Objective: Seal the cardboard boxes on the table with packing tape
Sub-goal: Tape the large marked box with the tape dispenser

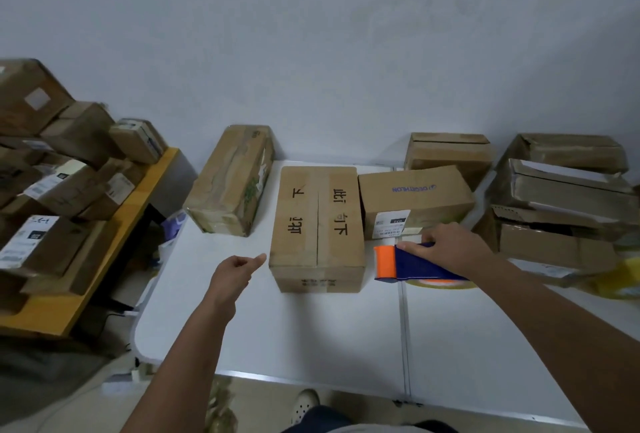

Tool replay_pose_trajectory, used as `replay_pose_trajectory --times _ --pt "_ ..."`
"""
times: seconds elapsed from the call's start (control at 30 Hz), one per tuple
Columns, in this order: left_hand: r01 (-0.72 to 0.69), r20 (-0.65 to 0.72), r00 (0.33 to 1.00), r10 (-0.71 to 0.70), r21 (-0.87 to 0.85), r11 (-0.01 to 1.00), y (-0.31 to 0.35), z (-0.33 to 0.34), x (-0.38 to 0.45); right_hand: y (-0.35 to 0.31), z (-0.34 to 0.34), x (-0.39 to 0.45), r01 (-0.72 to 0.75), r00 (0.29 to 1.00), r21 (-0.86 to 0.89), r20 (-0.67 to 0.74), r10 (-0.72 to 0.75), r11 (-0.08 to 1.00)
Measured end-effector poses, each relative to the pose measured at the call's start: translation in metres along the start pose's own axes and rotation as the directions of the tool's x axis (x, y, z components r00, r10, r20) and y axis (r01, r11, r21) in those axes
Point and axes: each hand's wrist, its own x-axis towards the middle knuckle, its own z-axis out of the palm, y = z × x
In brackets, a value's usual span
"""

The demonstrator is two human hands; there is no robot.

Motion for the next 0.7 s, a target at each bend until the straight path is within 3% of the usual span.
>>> replay_pose_trajectory --times 0.2,0.5,0.7 --pt "-0.039 0.034 0.999 0.037 0.075 0.996 0.001 0.006 0.003 -0.002 0.001 0.004 0.01 1.0 -0.014 -0.003 -0.01 1.0" --pt "0.023 -0.066 0.998 -0.014 0.134 0.991 -0.009 0.014 0.012 0.001 0.008 0.013 -0.005 1.0 -0.033 0.011 0.005 0.999" --pt "0.05 -0.057 0.997 -0.042 0.142 0.989 -0.007 0.008 0.015 -0.006 0.018 0.015 0.007 0.998 -0.072 0.068 -0.002 0.997"
